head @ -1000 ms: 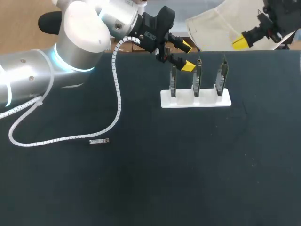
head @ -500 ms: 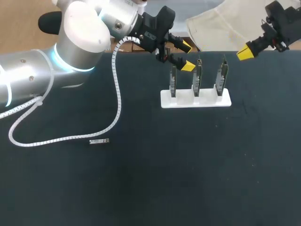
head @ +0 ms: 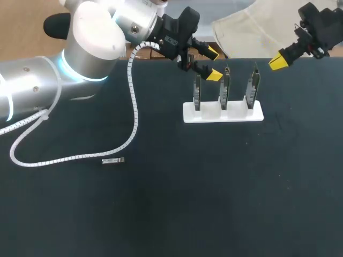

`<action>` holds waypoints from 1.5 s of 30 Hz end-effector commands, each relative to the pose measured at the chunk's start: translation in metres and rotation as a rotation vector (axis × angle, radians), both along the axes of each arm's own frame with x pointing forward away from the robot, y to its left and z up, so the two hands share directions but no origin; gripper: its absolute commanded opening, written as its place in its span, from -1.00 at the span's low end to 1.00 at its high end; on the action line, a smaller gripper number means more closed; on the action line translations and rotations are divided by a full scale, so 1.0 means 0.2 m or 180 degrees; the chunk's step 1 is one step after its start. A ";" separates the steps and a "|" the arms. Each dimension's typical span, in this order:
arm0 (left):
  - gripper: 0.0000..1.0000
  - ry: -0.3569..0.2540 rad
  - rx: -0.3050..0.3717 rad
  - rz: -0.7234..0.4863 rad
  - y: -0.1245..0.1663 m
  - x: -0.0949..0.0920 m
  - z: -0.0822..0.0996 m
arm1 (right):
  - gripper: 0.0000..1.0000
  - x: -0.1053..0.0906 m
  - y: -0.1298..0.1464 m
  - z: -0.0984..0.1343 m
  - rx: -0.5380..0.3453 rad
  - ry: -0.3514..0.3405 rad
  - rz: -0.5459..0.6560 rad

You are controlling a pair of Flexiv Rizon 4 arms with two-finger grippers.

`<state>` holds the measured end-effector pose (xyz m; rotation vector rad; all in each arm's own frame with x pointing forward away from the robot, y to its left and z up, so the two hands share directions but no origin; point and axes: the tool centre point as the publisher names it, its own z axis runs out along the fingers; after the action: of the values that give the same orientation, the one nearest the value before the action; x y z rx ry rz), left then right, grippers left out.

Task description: Pick up the optical module with the left hand, and insert it into the network port with the right hand.

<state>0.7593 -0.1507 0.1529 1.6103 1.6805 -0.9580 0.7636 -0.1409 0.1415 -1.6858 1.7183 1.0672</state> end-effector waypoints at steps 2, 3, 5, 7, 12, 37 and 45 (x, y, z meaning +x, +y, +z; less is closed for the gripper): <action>1.00 -0.0008 -0.0001 0.0009 0.00 0.00 0.00 | -1.00 0.04 0.00 0.00 -0.0009 0.0061 0.0073; 1.00 -0.0008 -0.0001 0.0009 0.00 0.00 0.00 | -1.00 0.04 0.00 0.00 -0.0010 0.0057 0.0073; 1.00 -0.0008 -0.0001 0.0009 0.00 0.00 0.00 | -1.00 0.04 0.00 0.00 -0.0014 0.0093 0.0107; 1.00 -0.0008 -0.0001 0.0009 0.00 0.00 0.00 | 1.00 0.03 0.00 0.00 -0.0056 0.0147 0.0069; 1.00 -0.0008 -0.0001 0.0009 0.00 0.00 0.00 | 1.00 0.03 0.00 0.00 -0.0056 0.0147 0.0069; 1.00 -0.0008 -0.0001 0.0009 0.00 0.00 0.00 | 1.00 0.03 0.00 0.00 -0.0056 0.0147 0.0069; 1.00 -0.0060 -0.0015 0.0062 0.00 0.01 0.03 | 1.00 0.03 0.00 0.00 -0.0056 0.0147 0.0069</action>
<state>0.7635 -0.1504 0.1559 1.6016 1.6761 -0.9437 0.7686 -0.1415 0.1413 -1.7051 1.7478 1.1071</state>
